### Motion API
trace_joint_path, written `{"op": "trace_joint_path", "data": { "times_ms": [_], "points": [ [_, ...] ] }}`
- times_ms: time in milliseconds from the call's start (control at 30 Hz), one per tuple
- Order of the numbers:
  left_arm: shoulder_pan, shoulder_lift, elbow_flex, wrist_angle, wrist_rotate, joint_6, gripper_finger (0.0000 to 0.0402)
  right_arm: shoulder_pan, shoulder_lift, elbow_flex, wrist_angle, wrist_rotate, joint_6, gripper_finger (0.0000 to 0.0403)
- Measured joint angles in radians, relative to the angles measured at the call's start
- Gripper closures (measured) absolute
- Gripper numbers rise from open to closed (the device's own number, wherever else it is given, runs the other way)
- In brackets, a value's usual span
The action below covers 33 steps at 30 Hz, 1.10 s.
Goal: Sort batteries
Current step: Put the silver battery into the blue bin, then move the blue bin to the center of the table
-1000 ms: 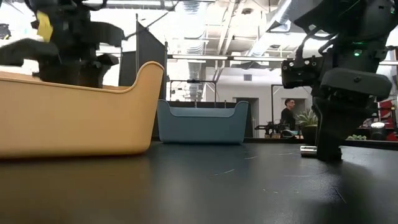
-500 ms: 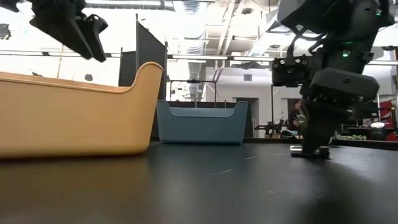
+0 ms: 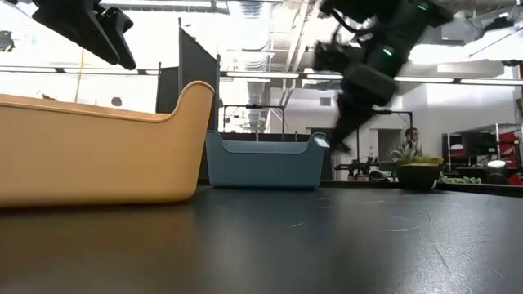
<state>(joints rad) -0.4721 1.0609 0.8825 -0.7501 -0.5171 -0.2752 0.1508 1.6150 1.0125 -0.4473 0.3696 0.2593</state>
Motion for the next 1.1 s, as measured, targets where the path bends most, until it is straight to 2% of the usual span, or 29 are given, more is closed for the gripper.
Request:
{"op": "trace_joint_path", "data": {
  "times_ms": [100,367,467,600,733,833,933,1100],
  "points": [
    [0.0,0.0,0.0,-0.003,-0.006,-0.01,0.0223,-0.07,-0.023,0.062,0.007,0.03,-0.128,0.0391],
    [0.0,0.004,0.0,-0.005,-0.007,-0.05,0.0223,-0.323,-0.022,0.237,0.094,0.028,-0.434,0.0383],
    [0.0,0.004,0.0,-0.013,-0.007,-0.083,0.0223,-0.413,-0.021,0.26,0.126,0.006,-0.488,0.0358],
    [0.0,0.004,0.001,-0.037,-0.006,-0.13,0.0223,-0.507,-0.021,0.267,0.132,-0.088,-0.478,0.029],
    [0.0,0.004,0.001,-0.049,-0.012,-0.146,0.0223,-0.554,-0.021,0.268,0.129,-0.147,-0.474,0.0207],
    [0.0,0.004,0.001,-0.049,-0.016,-0.152,0.0223,-0.566,-0.021,0.268,0.105,-0.157,-0.521,0.0168],
    [0.0,0.004,0.001,-0.049,-0.016,-0.158,0.0223,-0.564,-0.021,0.269,0.015,-0.163,-0.641,0.016],
    [0.0,0.004,0.001,-0.061,-0.016,-0.17,0.0223,-0.54,-0.021,0.269,-0.138,-0.165,-0.772,0.0176]
  ]
}}
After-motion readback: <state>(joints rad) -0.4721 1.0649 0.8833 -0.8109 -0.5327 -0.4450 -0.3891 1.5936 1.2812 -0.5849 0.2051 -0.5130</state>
